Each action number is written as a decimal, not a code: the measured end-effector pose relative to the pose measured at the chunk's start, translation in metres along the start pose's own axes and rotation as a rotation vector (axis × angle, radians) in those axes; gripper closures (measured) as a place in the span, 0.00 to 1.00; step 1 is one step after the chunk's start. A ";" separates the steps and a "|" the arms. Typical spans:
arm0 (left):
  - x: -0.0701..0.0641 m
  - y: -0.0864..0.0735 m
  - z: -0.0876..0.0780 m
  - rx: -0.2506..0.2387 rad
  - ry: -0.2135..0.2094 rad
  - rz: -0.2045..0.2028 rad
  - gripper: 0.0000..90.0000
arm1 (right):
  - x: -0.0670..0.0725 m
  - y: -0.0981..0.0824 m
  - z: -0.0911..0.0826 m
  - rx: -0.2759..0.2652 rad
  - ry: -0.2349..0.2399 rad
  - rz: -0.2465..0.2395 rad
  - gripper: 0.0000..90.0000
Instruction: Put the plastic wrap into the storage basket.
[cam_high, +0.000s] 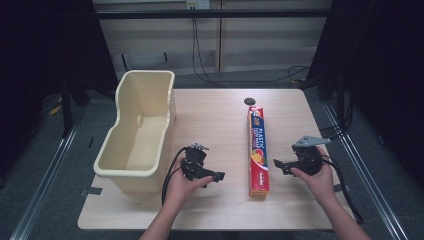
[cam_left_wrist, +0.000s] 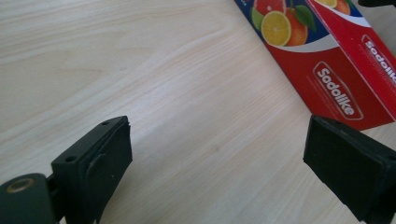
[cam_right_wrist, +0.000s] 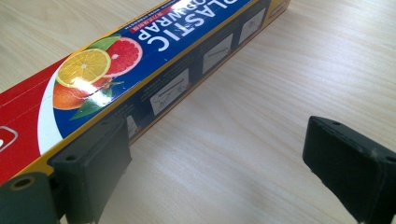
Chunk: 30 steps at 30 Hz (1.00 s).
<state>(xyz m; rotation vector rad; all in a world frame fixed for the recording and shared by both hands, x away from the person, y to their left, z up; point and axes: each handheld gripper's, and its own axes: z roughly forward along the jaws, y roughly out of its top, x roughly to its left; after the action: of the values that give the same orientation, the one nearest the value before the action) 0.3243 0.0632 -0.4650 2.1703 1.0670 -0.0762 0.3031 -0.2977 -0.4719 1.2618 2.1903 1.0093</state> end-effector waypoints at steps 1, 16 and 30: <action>-0.001 0.001 0.001 -0.001 0.004 0.000 0.08 | 0.000 0.000 0.000 0.000 0.000 0.000 0.08; -0.024 0.040 0.021 0.032 -0.039 0.015 0.04 | -0.007 -0.003 -0.005 -0.016 -0.015 0.023 0.08; -0.028 0.048 0.027 0.027 -0.046 -0.016 0.04 | 0.008 -0.001 0.008 -0.026 0.004 -0.031 0.57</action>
<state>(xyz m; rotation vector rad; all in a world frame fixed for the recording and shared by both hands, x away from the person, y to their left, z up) 0.3470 0.0079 -0.4486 2.1741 1.0633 -0.1484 0.3045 -0.2881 -0.4777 1.2123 2.1856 1.0253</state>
